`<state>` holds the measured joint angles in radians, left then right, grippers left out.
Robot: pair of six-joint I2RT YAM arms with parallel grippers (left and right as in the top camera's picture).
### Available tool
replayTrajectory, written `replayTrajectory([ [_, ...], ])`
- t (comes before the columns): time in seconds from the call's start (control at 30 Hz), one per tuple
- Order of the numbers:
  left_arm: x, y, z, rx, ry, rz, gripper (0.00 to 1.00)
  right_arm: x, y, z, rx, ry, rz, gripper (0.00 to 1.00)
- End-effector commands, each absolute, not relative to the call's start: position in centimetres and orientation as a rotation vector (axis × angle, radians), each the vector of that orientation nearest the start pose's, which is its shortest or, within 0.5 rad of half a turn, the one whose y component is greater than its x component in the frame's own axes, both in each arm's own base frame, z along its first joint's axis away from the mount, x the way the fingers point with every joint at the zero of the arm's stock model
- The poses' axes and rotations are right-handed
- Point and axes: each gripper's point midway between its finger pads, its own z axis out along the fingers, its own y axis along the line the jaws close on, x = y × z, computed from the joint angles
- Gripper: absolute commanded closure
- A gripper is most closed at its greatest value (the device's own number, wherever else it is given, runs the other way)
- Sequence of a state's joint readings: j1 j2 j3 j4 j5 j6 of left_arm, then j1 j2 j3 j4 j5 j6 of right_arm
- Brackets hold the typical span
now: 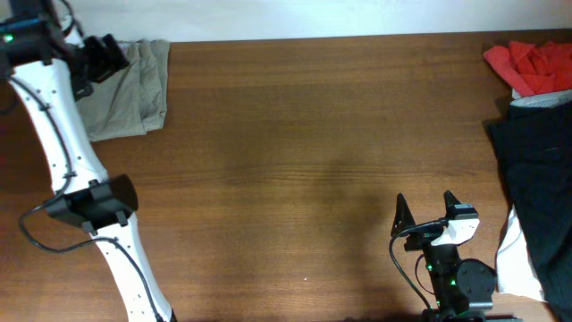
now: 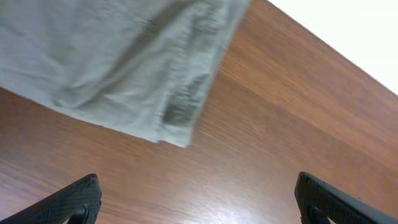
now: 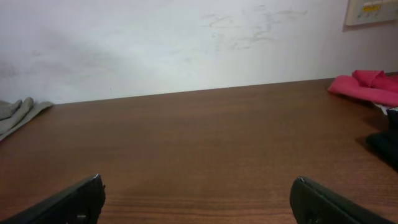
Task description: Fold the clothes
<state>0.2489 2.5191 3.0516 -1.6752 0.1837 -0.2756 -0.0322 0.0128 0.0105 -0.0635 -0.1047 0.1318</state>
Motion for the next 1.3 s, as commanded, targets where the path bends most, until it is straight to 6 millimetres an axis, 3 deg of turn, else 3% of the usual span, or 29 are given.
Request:
replayTrajectory([
  [0.0, 47.0, 5.6, 26.8, -0.549, 2.658, -0.280, 0.01, 24.6, 0.6, 15.7, 0.077, 1.644, 0.152, 0.01],
  [0.13, 39.9, 3.4, 28.2, -0.554, 2.761, -0.290, 0.01, 24.6, 0.6, 15.7, 0.077, 1.644, 0.152, 0.01],
  [0.3, 30.0, 2.2, 27.3, -0.568, 2.830, -0.229, 0.01, 24.6, 0.6, 15.7, 0.077, 1.644, 0.152, 0.01],
  [0.37, 29.1, 2.6, 26.0, -0.546, 2.736, -0.178, 0.01, 24.6, 0.6, 15.7, 0.077, 1.644, 0.152, 0.01],
  [0.47, 29.6, 3.6, 22.1, -0.434, 2.500, -0.090, 0.01, 24.6, 0.6, 15.7, 0.077, 1.644, 0.152, 0.01],
  [0.6, 29.2, 3.3, 15.4, -0.328, 2.149, -0.092, 0.01, 24.6, 0.6, 15.7, 0.077, 1.644, 0.152, 0.01],
  [0.67, 28.6, 2.9, 14.2, -0.291, 2.028, -0.110, 0.01, 24.6, 0.6, 15.7, 0.077, 1.644, 0.152, 0.01],
  [0.77, 27.6, 1.8, 14.9, -0.200, 1.765, -0.147, 0.01, 24.6, 0.6, 15.7, 0.077, 1.644, 0.152, 0.01],
  [0.9, 26.6, 1.4, 16.3, -0.163, 1.626, -0.141, 0.01, 24.6, 0.6, 15.7, 0.077, 1.644, 0.152, 0.01],
  [1.07, 25.9, 0.4, 17.4, -0.127, 1.586, -0.167, 0.01, 24.6, 0.6, 15.7, 0.077, 1.644, 0.152, 0.01],
  [1.13, 25.4, -0.4, 17.2, -0.103, 1.592, -0.190, 0.01, 24.6, 0.6, 15.7, 0.077, 1.644, 0.152, 0.01],
  [1.27, 24.6, -0.1, 16.0, -0.128, 1.634, -0.172, 0.01, 24.6, 0.6, 15.7, 0.077, 1.644, 0.152, 0.01],
])
